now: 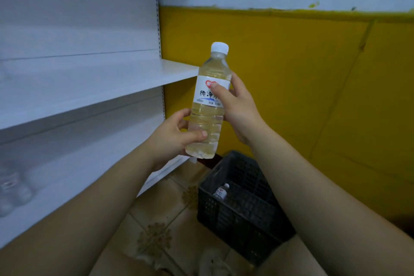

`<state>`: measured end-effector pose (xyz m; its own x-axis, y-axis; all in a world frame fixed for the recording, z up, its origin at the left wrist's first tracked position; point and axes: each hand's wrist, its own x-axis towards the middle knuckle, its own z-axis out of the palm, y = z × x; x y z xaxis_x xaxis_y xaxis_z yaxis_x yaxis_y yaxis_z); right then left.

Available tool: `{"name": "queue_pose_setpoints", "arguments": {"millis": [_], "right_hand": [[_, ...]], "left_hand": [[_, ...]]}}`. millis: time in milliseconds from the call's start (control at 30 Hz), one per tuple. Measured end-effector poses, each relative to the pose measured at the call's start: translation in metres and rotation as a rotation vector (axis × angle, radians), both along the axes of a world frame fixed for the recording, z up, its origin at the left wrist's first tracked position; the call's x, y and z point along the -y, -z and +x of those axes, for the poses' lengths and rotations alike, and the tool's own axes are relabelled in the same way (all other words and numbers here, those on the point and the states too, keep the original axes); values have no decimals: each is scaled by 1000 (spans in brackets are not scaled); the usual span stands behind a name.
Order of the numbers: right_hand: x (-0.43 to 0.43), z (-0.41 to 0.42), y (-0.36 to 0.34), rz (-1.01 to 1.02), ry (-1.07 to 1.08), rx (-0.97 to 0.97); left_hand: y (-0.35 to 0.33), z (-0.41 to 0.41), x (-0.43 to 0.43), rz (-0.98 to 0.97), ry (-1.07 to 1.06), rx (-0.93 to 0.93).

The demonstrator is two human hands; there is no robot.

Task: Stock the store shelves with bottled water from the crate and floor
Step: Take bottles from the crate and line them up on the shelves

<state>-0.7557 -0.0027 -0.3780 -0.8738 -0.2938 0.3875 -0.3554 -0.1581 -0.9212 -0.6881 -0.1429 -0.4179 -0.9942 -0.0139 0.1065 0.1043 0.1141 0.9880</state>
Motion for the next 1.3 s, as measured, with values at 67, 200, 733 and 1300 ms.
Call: {"name": "queue_pose_setpoints", "arguments": {"millis": [67, 200, 733, 1300], "right_hand": [[8, 1, -1, 3, -38, -22], [30, 1, 0, 21, -127, -37], [174, 61, 23, 238, -659, -71], [370, 97, 112, 519, -1070, -176]], "left_hand": [[-1, 6, 7, 5, -30, 1], [-1, 19, 21, -33, -143, 7], [31, 140, 110, 7, -684, 27], [130, 203, 242, 251, -1063, 126]]}}
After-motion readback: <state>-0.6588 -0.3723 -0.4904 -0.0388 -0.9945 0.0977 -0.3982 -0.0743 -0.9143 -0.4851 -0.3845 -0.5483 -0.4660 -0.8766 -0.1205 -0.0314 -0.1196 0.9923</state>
